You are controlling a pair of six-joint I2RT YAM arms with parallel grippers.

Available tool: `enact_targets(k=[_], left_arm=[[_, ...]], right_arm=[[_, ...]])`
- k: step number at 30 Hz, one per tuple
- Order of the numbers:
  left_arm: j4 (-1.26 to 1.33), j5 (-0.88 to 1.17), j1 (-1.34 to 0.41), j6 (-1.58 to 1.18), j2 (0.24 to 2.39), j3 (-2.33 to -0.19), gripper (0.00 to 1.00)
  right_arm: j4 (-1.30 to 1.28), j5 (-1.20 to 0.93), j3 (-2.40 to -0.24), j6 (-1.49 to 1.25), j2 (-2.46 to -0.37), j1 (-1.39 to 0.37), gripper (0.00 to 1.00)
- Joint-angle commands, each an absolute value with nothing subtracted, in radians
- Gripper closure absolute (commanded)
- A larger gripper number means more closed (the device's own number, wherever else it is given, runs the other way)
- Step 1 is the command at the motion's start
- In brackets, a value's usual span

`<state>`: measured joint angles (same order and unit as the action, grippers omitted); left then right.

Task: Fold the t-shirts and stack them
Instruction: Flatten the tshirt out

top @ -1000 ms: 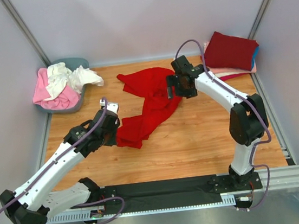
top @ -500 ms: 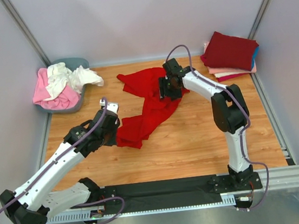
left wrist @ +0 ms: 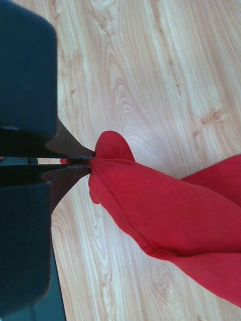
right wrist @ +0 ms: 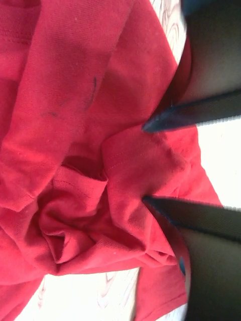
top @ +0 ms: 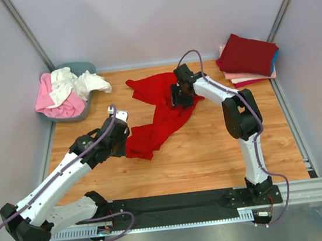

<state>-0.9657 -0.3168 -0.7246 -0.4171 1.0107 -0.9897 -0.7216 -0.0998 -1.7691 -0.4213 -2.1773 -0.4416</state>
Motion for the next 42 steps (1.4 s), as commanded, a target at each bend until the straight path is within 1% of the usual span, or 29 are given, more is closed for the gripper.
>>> enact_targets(k=[1, 3, 4, 6, 7, 9, 10, 17, 20, 23, 24, 26, 27, 29, 32, 33, 35, 37, 38, 39, 41, 42], left_arm=[[-0.957, -0.324, -0.716, -0.403, 1.012, -0.992, 1.00], [-0.957, -0.321, -0.713, -0.403, 1.014, -0.992, 1.00], [-0.956, -0.318, -0.710, -0.402, 1.014, -0.992, 1.00], [-0.956, -0.318, -0.709, -0.402, 1.015, -0.992, 1.00], [-0.956, -0.318, -0.707, -0.403, 1.015, -0.991, 1.00], [-0.956, -0.316, -0.706, -0.405, 1.017, -0.991, 1.00], [-0.954, -0.316, -0.707, -0.403, 1.017, -0.991, 1.00], [-0.960, -0.330, -0.706, -0.405, 1.023, -0.996, 1.00], [-0.956, -0.333, -0.706, -0.403, 1.019, -1.002, 1.00], [-0.963, -0.344, -0.706, -0.406, 1.014, -1.035, 1.00], [-0.971, -0.344, -0.706, -0.411, 1.015, -1.051, 1.00], [-1.009, -0.331, -0.707, -0.410, 1.017, -1.133, 1.00], [-1.026, -0.325, -0.706, -0.402, 1.019, -1.170, 1.00], [-1.078, -0.321, -0.707, -0.393, 1.012, -1.297, 1.00], [-1.133, -0.285, -0.709, -0.350, 1.008, -1.478, 1.00], [-1.146, -0.260, -0.710, -0.338, 1.008, -1.570, 1.00], [-1.163, -0.220, -0.710, -0.296, 1.011, -1.655, 1.00], [-1.166, -0.144, -0.710, -0.247, 1.022, -1.777, 1.00], [-1.164, -0.120, -0.710, -0.229, 1.023, -1.816, 1.00], [-1.160, -0.083, -0.712, -0.213, 1.028, -1.882, 1.00], [-1.140, -0.028, -0.712, -0.158, 1.028, -1.943, 1.00], [-1.125, 0.041, -0.712, -0.140, 1.022, -1.989, 1.00]], right_arm=[[-0.706, -0.090, -1.775, -0.425, -2.181, -0.436, 0.47], [-0.700, -0.095, -1.758, -0.428, -2.177, -0.436, 0.56], [-0.696, -0.094, -1.756, -0.428, -2.171, -0.436, 0.65], [-0.695, -0.087, -1.753, -0.426, -2.161, -0.434, 0.74], [-0.696, -0.089, -1.752, -0.426, -2.158, -0.434, 0.82], [-0.703, -0.086, -1.755, -0.425, -2.154, -0.433, 0.91], [-0.704, -0.086, -1.752, -0.423, -2.143, -0.433, 0.99], [-0.716, -0.097, -1.740, -0.422, -2.056, -0.429, 1.00], [-0.709, -0.089, -1.708, -0.426, -1.948, -0.426, 1.00], [-0.744, -0.039, -1.692, -0.428, -1.815, -0.414, 1.00], [-0.762, -0.020, -1.683, -0.428, -1.740, -0.408, 1.00], [-0.781, -0.002, -1.660, -0.431, -1.657, -0.393, 1.00], [-0.799, 0.032, -1.651, -0.431, -1.570, -0.387, 1.00], [-0.811, 0.051, -1.632, -0.425, -1.472, -0.370, 1.00], [-0.860, 0.138, -1.615, -0.419, -1.228, -0.360, 1.00], [-0.874, 0.181, -1.626, -0.413, -1.180, -0.359, 1.00], [-0.908, 0.216, -1.638, -0.407, -1.052, -0.357, 1.00], [-0.919, 0.215, -1.663, -0.399, -0.973, -0.359, 1.00], [-0.926, 0.178, -1.675, -0.393, -0.909, -0.357, 1.00], [-0.930, 0.145, -1.704, -0.390, -0.884, -0.359, 1.00], [-0.937, 0.074, -1.736, -0.390, -0.821, -0.359, 1.00], [-0.936, 0.051, -1.767, -0.387, -0.802, -0.359, 1.00]])
